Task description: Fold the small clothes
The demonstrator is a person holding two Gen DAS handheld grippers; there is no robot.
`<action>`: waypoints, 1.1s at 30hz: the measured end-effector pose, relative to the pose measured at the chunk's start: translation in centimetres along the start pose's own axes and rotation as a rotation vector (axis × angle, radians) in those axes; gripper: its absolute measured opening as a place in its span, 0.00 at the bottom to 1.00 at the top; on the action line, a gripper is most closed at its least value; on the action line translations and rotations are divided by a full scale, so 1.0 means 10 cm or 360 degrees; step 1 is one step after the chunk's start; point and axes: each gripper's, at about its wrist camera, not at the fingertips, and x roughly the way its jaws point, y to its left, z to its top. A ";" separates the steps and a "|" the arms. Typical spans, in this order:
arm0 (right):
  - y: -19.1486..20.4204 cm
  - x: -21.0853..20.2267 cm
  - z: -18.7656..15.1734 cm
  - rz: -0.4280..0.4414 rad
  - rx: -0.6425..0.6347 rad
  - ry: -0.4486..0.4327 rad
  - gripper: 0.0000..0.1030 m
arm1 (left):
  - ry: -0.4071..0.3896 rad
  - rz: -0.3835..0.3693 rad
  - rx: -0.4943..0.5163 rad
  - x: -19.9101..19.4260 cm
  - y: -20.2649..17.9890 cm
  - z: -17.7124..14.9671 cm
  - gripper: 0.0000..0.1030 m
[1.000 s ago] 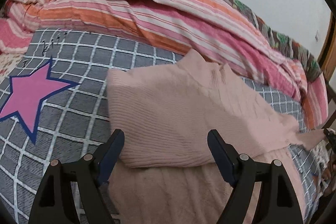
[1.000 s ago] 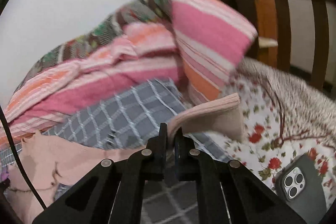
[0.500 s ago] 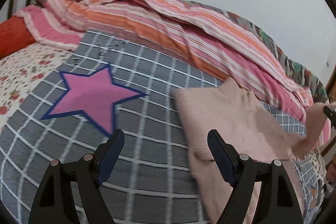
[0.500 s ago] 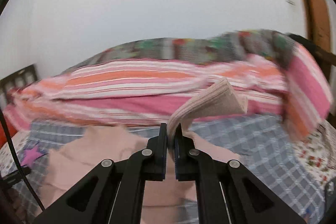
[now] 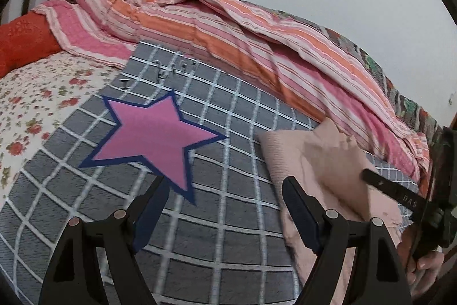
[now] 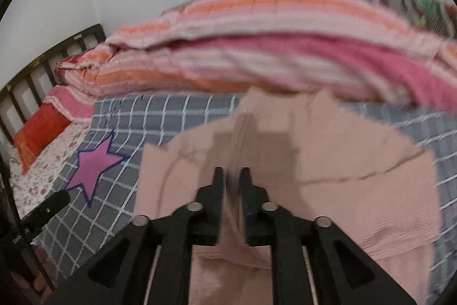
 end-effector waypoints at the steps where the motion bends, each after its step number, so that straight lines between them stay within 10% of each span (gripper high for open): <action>1: 0.00 -0.02 -0.02 0.0029 -0.0025 0.0020 0.41 | 0.0005 -0.0015 0.0014 0.01 -0.04 -0.01 0.78; 12: -0.95 -0.96 -0.27 -0.0201 -0.0035 -0.0216 0.57 | 0.0180 -0.0360 0.0223 0.31 -0.88 -0.16 0.76; 28: -2.07 -0.95 -0.64 -0.0338 0.0226 -0.0047 0.57 | 0.0344 -0.0169 0.0159 0.82 -1.07 -0.18 0.61; 31: -2.10 -0.93 -0.67 -0.0337 0.0228 -0.0020 0.57 | 0.0344 -0.0060 0.0215 0.89 -1.15 -0.21 0.41; 33: -2.11 -0.91 -0.65 -0.0330 0.0235 -0.0011 0.57 | 0.0337 -0.0101 0.0265 0.89 -1.21 -0.22 0.07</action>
